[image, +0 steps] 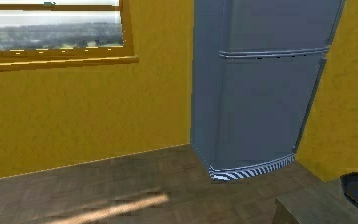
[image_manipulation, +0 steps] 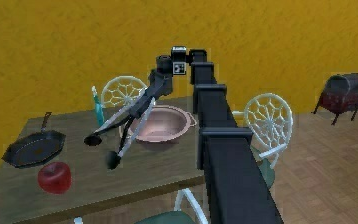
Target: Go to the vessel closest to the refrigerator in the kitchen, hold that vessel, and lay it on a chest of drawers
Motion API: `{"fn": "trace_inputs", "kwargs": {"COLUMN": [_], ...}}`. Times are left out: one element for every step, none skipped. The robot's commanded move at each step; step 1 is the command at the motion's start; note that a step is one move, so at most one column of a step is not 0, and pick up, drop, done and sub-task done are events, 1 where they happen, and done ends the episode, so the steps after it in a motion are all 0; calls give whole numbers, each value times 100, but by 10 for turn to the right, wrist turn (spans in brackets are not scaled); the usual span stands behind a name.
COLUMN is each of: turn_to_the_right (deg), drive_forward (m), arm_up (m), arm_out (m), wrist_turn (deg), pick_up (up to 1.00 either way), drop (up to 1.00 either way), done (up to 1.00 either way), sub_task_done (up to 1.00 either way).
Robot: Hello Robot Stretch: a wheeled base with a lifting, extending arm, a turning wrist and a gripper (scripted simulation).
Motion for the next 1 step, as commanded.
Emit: {"fn": "trace_inputs", "kwargs": {"turn_to_the_right": [0], "drive_forward": [0], "arm_up": [0], "arm_out": [0], "wrist_turn": [450], "pick_up": [0], "drop": [0], "done": [0], "sub_task_done": [0]}}
